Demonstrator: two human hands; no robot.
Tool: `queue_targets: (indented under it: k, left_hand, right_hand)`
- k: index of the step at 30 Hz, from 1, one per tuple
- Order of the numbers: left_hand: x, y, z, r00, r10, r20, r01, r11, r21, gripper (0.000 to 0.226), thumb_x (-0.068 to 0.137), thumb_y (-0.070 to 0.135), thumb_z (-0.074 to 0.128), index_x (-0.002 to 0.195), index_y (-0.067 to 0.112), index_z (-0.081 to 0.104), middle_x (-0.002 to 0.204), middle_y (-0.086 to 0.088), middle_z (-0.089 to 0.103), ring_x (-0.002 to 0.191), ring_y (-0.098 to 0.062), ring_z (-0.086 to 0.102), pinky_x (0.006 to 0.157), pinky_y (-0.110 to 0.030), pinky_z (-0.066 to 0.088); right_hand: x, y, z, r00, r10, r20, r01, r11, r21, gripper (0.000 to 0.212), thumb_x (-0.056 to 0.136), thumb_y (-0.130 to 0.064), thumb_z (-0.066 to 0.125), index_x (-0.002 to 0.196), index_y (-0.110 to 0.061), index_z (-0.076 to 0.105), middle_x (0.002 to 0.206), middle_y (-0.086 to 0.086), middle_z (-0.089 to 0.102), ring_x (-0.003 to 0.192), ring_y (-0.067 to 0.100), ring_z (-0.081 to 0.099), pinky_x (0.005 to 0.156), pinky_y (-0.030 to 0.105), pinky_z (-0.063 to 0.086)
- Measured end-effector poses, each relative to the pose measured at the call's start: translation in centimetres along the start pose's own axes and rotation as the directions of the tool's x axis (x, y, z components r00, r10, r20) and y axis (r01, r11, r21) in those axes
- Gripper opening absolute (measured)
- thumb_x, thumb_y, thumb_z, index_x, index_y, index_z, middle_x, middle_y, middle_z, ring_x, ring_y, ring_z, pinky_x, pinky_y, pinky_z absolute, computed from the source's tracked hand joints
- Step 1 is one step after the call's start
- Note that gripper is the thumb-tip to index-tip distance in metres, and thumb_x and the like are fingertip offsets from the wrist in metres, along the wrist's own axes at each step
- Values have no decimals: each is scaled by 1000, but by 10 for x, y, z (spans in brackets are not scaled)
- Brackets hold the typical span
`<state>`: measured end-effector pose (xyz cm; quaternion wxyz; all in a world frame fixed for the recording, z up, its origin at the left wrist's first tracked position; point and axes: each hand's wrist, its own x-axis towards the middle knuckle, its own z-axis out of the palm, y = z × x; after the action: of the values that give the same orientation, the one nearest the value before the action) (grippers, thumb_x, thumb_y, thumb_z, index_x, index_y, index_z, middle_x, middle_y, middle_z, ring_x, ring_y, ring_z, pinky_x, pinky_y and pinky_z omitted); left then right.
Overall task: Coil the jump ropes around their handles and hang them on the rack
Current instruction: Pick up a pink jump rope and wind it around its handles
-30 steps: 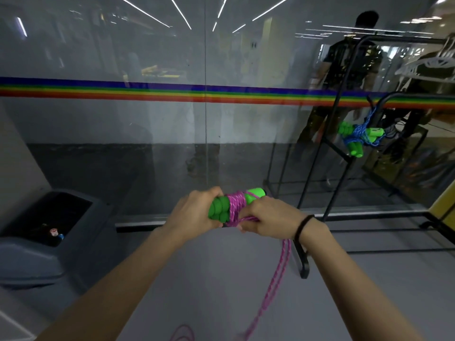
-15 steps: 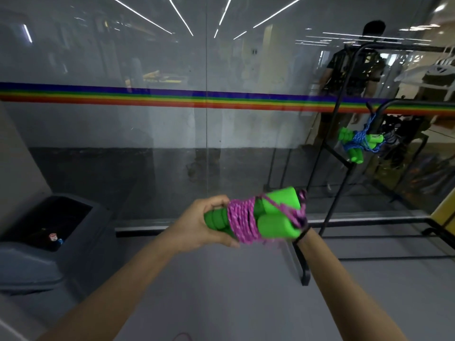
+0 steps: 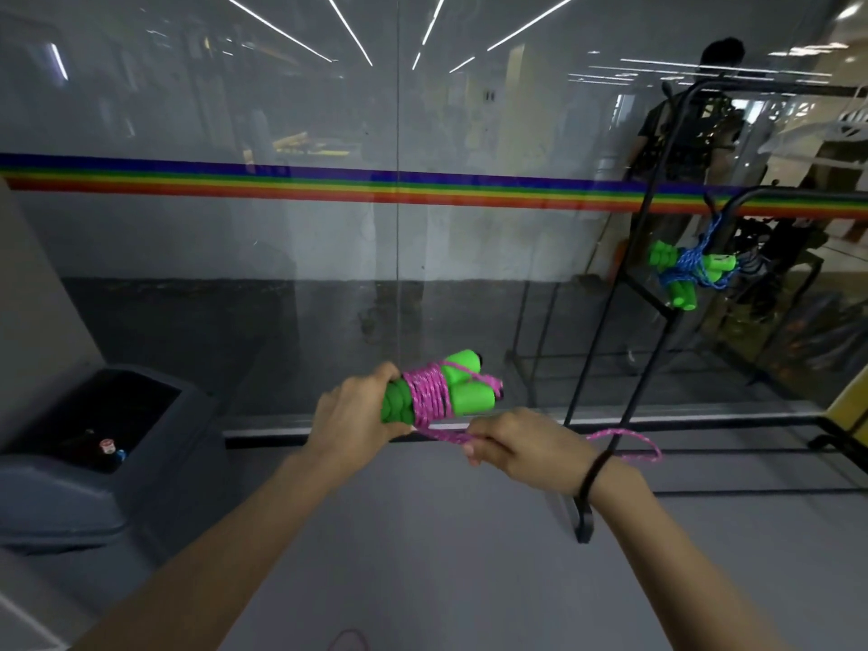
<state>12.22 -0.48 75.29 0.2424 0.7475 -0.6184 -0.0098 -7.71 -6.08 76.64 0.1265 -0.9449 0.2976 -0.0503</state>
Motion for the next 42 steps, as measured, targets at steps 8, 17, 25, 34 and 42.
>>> queue_targets:
  k: [8, 17, 25, 34, 42]
  left_hand:
    - [-4, -6, 1, 808, 481, 341, -472, 874, -115, 39, 66, 29, 75, 98, 33, 54, 94, 9, 63, 89, -10, 59, 69, -27, 42]
    - [-12, 8, -10, 968, 226, 110, 12, 395, -918, 50, 49, -5, 83, 93, 5, 61, 79, 4, 66, 74, -7, 61, 63, -18, 51]
    - [-3, 6, 7, 939, -278, -205, 104, 793, -600, 38, 61, 21, 85, 89, 14, 61, 72, 2, 63, 63, -14, 57, 58, -22, 44]
    - [6, 8, 23, 959, -230, -164, 148, 904, -402, 52, 60, 39, 82, 98, 11, 60, 80, -8, 67, 78, -28, 64, 61, -29, 45]
    - [1, 1, 9, 974, -153, -166, 62, 890, -452, 38, 55, 32, 85, 80, 12, 65, 63, -1, 62, 57, -15, 55, 49, -20, 43]
  right_hand:
    - [10, 15, -37, 990, -125, 59, 96, 930, 354, 14, 75, -30, 72, 81, -18, 74, 74, -4, 72, 67, -2, 57, 69, 21, 45]
    - [9, 21, -4, 984, 64, -165, 128, 382, 915, 9, 82, -25, 63, 77, -28, 69, 36, -11, 44, 33, -2, 37, 38, 9, 32]
    - [7, 9, 6, 978, 70, -198, -16, 966, 260, 27, 97, -29, 38, 77, -24, 55, 64, -5, 54, 63, 9, 52, 64, 28, 40]
    - [-5, -21, -19, 984, -50, -170, -24, 912, -410, 30, 98, -32, 27, 109, -15, 49, 100, 16, 64, 93, 37, 60, 67, 36, 35]
    - [-22, -27, -29, 943, -163, -290, 4, 878, -479, 34, 87, -38, 32, 72, -22, 59, 49, 3, 59, 45, 28, 58, 42, 26, 24]
